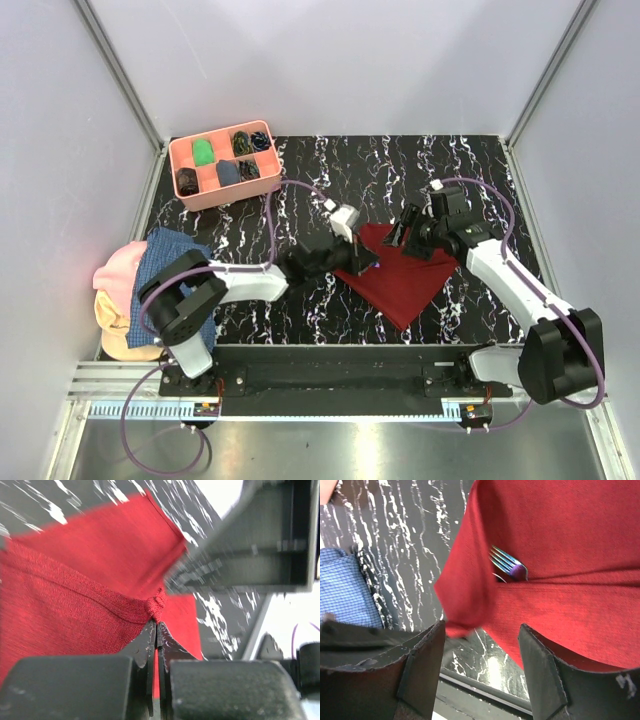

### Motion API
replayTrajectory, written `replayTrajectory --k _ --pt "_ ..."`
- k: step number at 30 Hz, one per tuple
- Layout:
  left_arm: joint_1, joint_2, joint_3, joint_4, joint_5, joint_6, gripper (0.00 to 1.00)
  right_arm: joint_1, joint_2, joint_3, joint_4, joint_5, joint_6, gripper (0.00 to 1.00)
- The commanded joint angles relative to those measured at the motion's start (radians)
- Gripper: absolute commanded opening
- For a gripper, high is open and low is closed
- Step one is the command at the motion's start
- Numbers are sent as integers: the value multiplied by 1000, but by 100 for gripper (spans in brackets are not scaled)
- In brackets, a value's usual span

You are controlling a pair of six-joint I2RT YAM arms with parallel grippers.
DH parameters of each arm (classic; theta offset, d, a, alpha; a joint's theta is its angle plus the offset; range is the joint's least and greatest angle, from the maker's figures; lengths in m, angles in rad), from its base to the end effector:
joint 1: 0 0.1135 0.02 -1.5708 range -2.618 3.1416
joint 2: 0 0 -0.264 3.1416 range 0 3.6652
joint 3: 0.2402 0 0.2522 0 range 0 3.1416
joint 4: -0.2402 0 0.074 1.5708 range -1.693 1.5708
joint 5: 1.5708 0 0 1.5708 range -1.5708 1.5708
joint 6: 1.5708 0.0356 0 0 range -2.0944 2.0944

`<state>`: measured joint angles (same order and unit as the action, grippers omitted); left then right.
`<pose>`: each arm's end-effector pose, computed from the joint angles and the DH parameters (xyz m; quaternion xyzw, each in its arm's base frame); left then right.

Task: Fold the napkin, place the utensils inside, and roll it up
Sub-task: Fold the napkin

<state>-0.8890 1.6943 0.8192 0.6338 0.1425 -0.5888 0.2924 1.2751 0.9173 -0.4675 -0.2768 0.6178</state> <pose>0.2240 -0.2840 0.1998 0.1608 0.7697 -0.4558 0.4171 0.2528 0.0863 0.2569 0.0998 0.9184 0.2740 0.2675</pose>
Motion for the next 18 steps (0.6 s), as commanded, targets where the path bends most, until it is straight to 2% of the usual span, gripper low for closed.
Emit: replayTrajectory --k 1,8,18 --pt "-83 42 15 70 5 30 0 1 -57 -29 -28 41 -7 69" --pt "-188 111 66 87 5 7 0 -2 -106 -25 -54 79 -3 69" --pt "-257 208 121 79 6 -14 0 -4 -125 -31 -74 82 -3 70"
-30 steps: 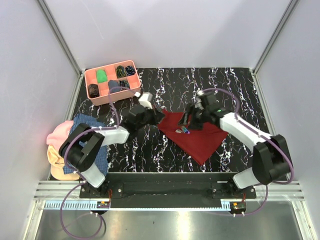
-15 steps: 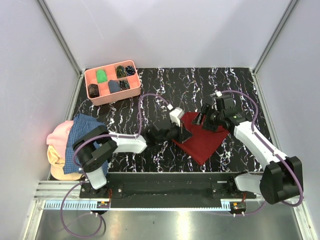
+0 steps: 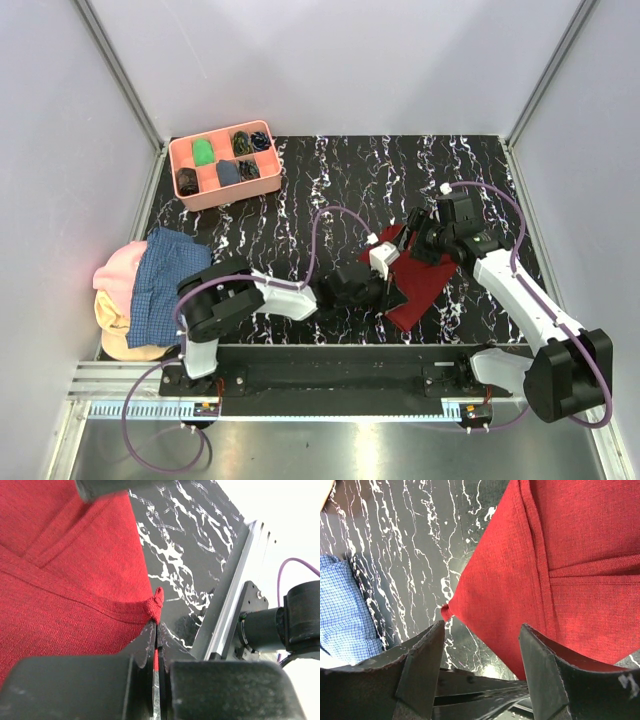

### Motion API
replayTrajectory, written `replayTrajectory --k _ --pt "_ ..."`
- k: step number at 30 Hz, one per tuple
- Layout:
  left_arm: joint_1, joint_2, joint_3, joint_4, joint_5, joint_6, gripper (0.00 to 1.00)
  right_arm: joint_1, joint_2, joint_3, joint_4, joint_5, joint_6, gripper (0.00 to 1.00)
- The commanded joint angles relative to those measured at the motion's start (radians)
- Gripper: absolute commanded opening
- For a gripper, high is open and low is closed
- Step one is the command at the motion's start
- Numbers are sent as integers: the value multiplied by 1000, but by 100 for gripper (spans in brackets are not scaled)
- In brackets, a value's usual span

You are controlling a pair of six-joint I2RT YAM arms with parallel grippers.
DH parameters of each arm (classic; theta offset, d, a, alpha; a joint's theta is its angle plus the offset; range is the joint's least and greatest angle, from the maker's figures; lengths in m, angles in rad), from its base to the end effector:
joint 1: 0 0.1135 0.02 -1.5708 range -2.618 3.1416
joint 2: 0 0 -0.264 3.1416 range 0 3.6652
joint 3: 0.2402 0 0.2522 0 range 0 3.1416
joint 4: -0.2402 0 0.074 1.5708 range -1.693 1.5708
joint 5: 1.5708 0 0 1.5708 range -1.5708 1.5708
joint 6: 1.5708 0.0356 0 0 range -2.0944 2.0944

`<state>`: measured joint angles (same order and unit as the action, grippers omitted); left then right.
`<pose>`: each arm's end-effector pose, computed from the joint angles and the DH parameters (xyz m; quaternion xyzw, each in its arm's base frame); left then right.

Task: Fold the napkin, place the utensils inside, and roll it up
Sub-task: Fold the napkin

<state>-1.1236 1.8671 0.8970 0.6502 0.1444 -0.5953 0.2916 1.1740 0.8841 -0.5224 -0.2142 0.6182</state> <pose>0.1635 -0.3527 0.1635 0.2519 0.7695 -0.4805 0.3369 0.2322 0.0776 0.2655 0.1111 0.9178 0.2509 0.2870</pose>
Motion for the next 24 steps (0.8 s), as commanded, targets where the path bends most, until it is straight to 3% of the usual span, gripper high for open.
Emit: replayTrajectory --k 1,10,15,19,24 --pt "-24 50 45 63 7 -15 0 -3 -24 0 -19 16 -2 70" --pt "-47 118 85 32 57 -28 0 -3 -13 -8 -21 21 5 70" --pt "-56 132 112 3 83 -8 9 -6 -30 -13 -25 38 -2 70" --pt "-59 127 118 2 109 2 29 -3 -46 -16 -37 61 0 70" --pt "-58 35 94 -18 78 28 66 -9 -63 -22 -73 81 9 72"
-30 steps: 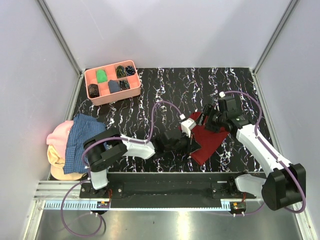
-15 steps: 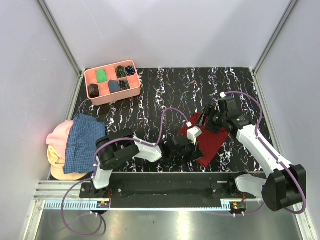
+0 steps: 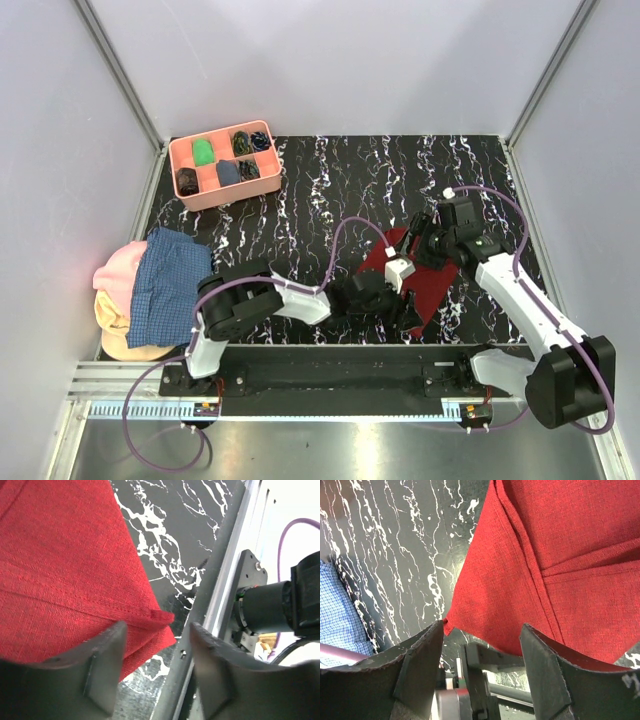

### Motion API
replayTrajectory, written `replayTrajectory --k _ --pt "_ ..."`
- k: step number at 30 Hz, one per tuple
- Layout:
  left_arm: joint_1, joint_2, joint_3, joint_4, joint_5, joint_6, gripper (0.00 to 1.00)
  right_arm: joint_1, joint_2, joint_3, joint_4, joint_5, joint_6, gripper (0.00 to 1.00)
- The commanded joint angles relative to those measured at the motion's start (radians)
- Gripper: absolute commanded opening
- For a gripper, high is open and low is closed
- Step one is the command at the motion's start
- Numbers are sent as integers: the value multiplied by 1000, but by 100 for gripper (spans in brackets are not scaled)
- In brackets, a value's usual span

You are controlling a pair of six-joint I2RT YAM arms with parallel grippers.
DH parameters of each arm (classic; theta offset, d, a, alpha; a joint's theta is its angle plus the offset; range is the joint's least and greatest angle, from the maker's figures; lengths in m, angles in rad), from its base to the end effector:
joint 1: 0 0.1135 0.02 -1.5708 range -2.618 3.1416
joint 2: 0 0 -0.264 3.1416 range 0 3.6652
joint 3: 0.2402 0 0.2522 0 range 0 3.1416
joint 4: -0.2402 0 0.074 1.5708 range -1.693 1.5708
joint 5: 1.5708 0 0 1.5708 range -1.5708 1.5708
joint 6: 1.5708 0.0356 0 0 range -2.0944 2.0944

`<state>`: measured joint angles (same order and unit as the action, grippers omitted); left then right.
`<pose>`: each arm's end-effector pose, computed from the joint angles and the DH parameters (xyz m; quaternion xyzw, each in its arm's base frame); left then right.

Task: Fold the napkin, place the utensils inside, and roll it up
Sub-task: Fold the napkin, then roll the napkin with the utensil

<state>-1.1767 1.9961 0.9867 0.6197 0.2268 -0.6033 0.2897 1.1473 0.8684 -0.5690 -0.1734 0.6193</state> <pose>0.1503 -0.3823 0.1373 0.2938 0.7738 -0.4891 0.2752 0.2241 0.0732 0.2626 0.1227 0.9243 0.2274 0.2810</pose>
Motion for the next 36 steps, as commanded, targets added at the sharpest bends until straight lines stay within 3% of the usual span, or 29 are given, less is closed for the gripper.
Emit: replayTrajectory --k 1,3,9,16,19,26,36 --pt "-5 -114 -3 -6 -38 43 70 -12 -40 -9 -44 46 10 72" --pt "-5 -189 -40 -23 -70 77 78 -21 -47 -14 -61 54 5 72" --pt "22 -422 -185 -121 -194 126 86 -29 -69 -57 -94 6 19 72" --pt "187 -608 -353 -241 -326 102 89 -30 -29 -153 -199 -83 83 68" --pt "267 -616 -390 -236 -281 70 89 -30 -26 -199 -236 -51 103 68" --pt "325 -525 -372 -201 -182 47 87 -30 -11 -246 -295 -17 134 65" --pt "377 -405 -347 -87 -58 -12 85 -30 -17 -270 -312 37 174 51"
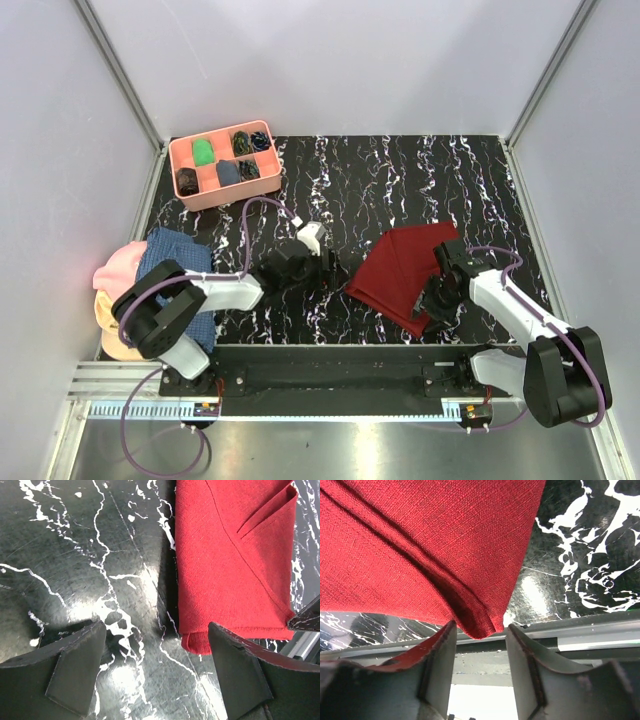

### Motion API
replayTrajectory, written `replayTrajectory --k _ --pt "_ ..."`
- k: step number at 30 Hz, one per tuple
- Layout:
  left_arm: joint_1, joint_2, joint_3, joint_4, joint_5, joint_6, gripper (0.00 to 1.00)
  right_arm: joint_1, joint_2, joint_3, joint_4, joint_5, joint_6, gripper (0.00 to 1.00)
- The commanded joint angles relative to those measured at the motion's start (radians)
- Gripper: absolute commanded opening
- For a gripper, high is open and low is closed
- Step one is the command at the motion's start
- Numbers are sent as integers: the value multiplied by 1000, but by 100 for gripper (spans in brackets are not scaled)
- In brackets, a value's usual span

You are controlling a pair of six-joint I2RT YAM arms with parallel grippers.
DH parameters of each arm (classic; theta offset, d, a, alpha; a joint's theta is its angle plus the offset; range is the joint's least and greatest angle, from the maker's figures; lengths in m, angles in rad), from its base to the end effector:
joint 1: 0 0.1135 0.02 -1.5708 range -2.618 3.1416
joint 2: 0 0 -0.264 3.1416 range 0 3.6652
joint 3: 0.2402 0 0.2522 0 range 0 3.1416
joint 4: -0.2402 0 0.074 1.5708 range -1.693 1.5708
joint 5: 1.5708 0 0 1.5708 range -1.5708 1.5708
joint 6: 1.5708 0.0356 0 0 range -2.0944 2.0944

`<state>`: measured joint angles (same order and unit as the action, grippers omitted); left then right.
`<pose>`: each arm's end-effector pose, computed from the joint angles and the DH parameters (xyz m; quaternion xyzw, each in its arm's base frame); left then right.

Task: Fold the napkin, place the utensils inside, and roll it up
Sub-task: Roll the napkin with the utensil

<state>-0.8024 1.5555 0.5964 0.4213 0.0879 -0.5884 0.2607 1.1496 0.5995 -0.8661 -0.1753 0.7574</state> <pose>0.2061 -0.2177 0.1553 0.1144 0.8614 -0.3454 0.3543 0.1617 0.0496 0.1698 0.2376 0.9644 0.1137 0.0246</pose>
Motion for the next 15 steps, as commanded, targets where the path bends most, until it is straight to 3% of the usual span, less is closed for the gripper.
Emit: replayTrajectory --k 1,15 --pt "3 46 45 122 87 -36 85 -1 -19 -3 -14 51 43 50" --pt "16 195 60 281 211 -108 80 -1 22 -33 38 69 59 23"
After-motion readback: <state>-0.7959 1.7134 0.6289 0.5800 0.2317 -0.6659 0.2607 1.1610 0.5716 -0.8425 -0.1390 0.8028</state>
